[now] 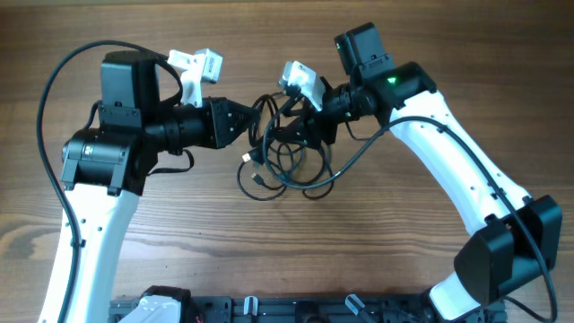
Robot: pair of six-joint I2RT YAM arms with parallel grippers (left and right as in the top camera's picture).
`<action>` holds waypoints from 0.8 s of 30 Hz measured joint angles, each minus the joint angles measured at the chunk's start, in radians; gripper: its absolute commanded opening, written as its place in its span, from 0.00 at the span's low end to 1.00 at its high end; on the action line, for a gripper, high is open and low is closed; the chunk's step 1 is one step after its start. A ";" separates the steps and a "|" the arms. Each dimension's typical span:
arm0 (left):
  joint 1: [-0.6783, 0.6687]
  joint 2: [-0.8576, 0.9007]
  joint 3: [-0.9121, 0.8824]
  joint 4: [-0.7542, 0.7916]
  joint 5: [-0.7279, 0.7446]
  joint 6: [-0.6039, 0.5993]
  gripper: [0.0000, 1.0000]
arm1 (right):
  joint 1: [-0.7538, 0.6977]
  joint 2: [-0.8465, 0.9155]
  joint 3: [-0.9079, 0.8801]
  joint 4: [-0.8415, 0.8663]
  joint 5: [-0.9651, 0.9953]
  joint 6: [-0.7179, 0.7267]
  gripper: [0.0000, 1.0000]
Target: Untangle cables
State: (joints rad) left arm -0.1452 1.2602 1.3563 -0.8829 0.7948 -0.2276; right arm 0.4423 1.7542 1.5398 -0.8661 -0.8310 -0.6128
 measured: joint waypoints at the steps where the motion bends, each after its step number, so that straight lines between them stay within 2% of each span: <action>1: 0.000 0.000 0.000 0.000 0.005 0.000 0.04 | 0.000 0.002 0.000 -0.019 -0.006 -0.016 0.37; 3: 0.001 0.000 0.000 0.010 0.015 -0.003 0.04 | 0.000 0.009 0.000 -0.056 -0.018 -0.047 0.24; 5: 0.005 0.000 0.000 0.025 0.023 -0.008 0.04 | 0.000 0.014 -0.001 -0.068 -0.021 -0.055 0.07; 6: 0.013 0.000 0.000 0.045 0.031 -0.015 0.04 | 0.000 0.014 -0.002 -0.069 -0.021 -0.054 0.04; 10: 0.077 0.000 -0.003 0.151 0.068 -0.059 0.04 | 0.000 0.014 -0.002 -0.058 -0.022 0.006 0.05; 13: 0.112 0.003 -0.009 0.237 0.081 -0.098 0.04 | 0.000 0.014 -0.002 -0.012 -0.011 0.127 0.05; 17: 0.141 0.021 -0.023 0.368 0.090 -0.135 0.04 | 0.005 0.013 0.007 0.029 0.087 0.387 0.05; 20: 0.155 0.037 -0.040 0.471 0.097 -0.180 0.04 | 0.016 0.000 0.021 0.021 0.235 0.646 0.12; 22: 0.187 0.031 -0.031 0.563 0.095 -0.204 0.04 | 0.014 -0.007 -0.009 -0.055 0.456 0.858 0.14; 24: 0.222 0.002 -0.013 0.536 0.042 -0.217 0.04 | -0.002 0.017 -0.056 -0.078 0.604 0.979 0.15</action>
State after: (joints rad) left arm 0.0772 1.2617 1.3434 -0.3466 0.8371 -0.4442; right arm 0.4408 1.7714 1.4837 -0.9440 -0.2268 0.3664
